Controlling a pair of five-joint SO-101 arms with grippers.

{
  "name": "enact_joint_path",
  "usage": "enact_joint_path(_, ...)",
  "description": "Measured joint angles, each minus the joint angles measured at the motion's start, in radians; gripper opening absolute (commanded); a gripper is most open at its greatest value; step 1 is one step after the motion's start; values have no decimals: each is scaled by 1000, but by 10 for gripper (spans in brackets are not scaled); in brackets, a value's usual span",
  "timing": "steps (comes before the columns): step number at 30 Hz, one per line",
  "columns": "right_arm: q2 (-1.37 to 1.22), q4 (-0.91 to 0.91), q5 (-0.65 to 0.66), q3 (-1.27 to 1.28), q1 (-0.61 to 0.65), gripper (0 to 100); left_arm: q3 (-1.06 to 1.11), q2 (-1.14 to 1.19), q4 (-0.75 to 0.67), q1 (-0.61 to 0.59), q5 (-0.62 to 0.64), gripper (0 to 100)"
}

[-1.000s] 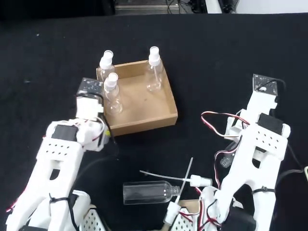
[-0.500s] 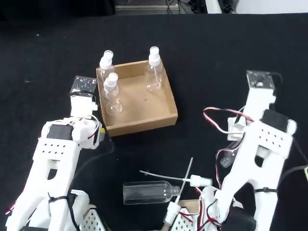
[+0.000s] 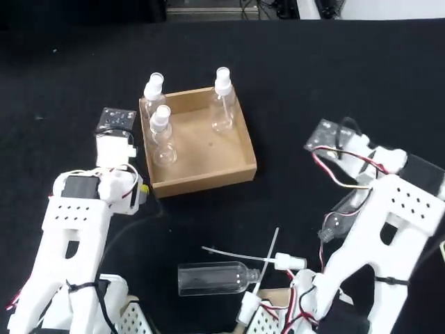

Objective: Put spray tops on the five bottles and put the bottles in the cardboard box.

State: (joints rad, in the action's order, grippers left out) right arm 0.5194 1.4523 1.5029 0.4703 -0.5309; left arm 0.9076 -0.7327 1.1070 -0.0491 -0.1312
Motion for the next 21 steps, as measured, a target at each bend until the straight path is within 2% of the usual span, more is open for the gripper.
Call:
enact_joint_path(2,0,-35,-158,0,86,84,-8,0,0,-17,0,180)
enact_joint_path(4,0,-106,-388,0,164,8,-8,0,0,-35,0,180)
enact_joint_path(7,0,-153,-718,0,290,18,-25,0,6,-61,0,179)
enact_joint_path(10,0,-157,-962,0,443,12,-28,0,9,-112,0,179)
enact_joint_path(14,-12,-258,-1295,41,605,12,-28,0,9,-219,0,178)
enact_joint_path(17,-64,-327,-1447,51,706,11,-28,0,9,-252,20,180)
enact_joint_path(21,-167,-387,-1533,51,789,11,2,0,9,-252,51,178)
